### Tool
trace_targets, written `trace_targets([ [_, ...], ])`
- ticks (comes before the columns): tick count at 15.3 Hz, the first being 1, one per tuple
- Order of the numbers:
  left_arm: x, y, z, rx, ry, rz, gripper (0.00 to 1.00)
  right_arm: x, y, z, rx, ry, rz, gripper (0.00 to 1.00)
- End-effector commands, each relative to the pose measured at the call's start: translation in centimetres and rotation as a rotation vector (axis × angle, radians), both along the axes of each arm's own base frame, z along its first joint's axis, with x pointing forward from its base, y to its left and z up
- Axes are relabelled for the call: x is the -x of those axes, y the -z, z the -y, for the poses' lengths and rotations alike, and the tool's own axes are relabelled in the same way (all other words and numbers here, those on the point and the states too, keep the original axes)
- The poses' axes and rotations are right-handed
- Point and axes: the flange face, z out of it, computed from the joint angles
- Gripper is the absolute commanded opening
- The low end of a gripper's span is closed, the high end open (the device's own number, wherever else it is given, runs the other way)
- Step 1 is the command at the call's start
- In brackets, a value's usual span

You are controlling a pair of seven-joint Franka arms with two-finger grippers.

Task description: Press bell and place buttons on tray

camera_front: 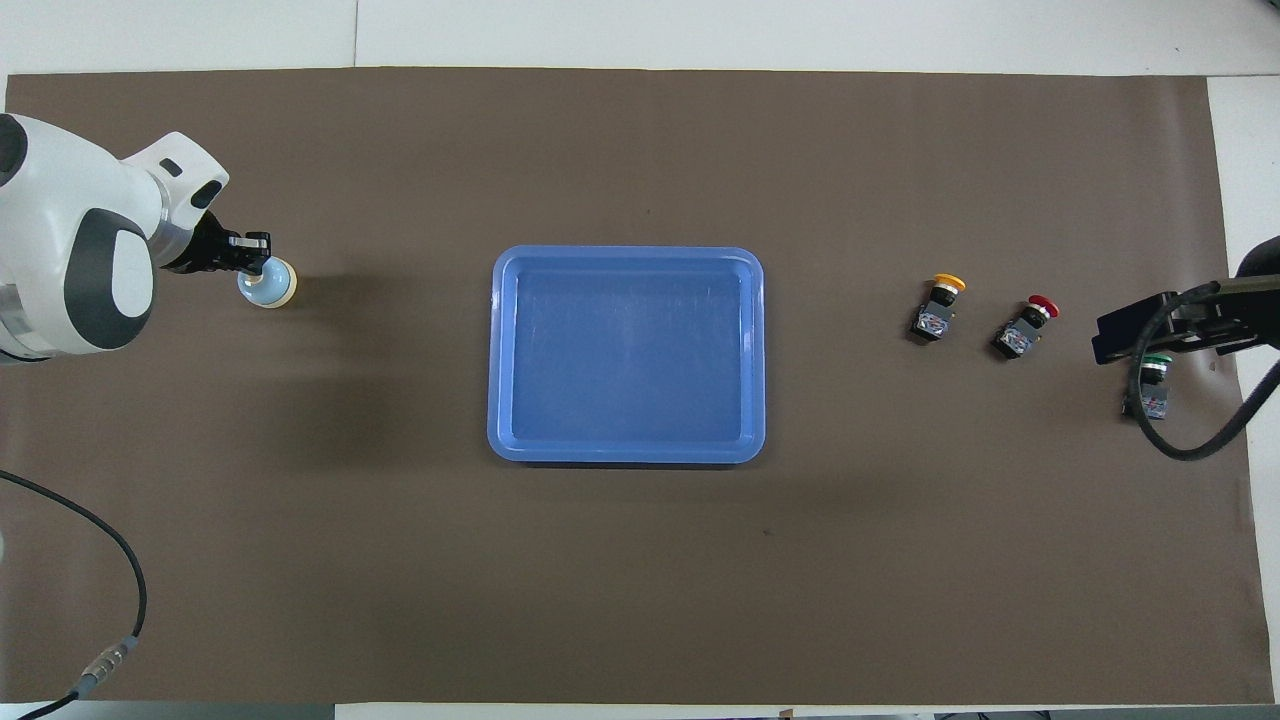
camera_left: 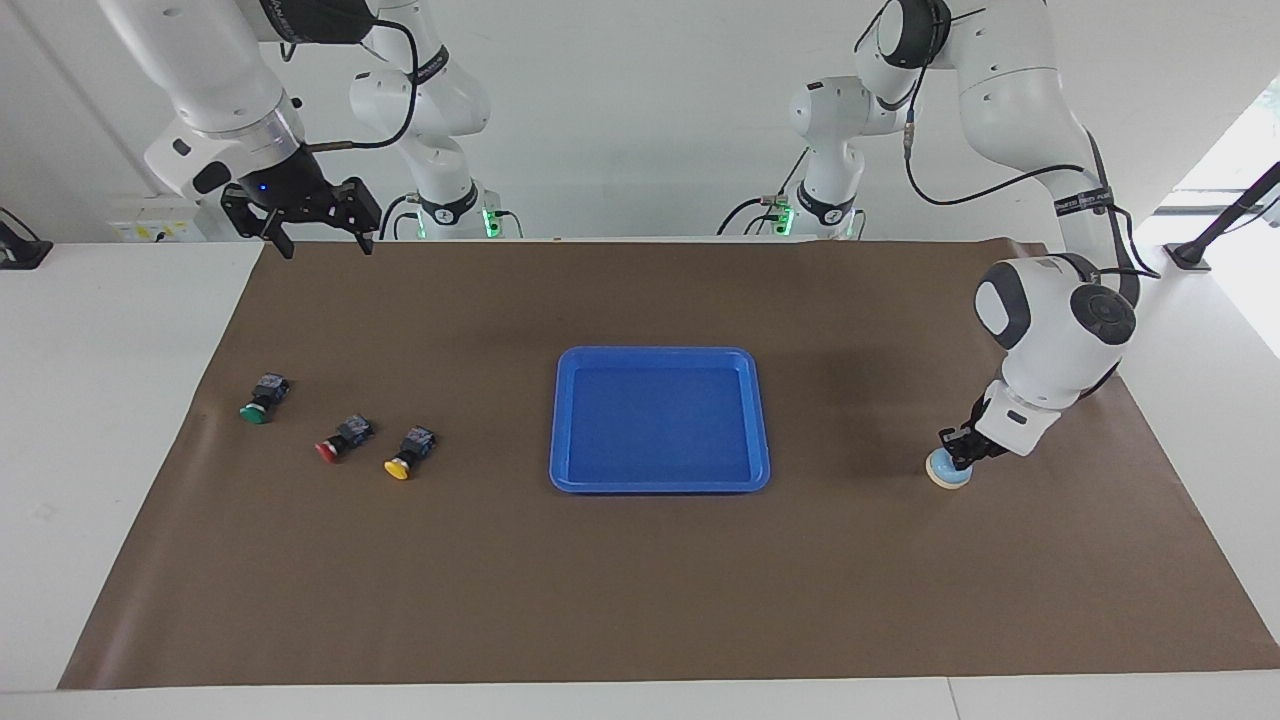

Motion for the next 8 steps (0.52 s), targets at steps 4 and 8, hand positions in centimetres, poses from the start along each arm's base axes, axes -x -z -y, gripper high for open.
trace_targets([
  [4,2.5,-7.3,-0.4,-0.023,-0.018,-0.011,0.0,0.3,0.0,0.2,-0.018,-0.015,-0.01,1.0],
  [8,5.9,-15.6,-0.6,-0.025,-0.028,-0.007,0.0,0.3,0.0,0.2,-0.018,-0.015,-0.01,1.0],
])
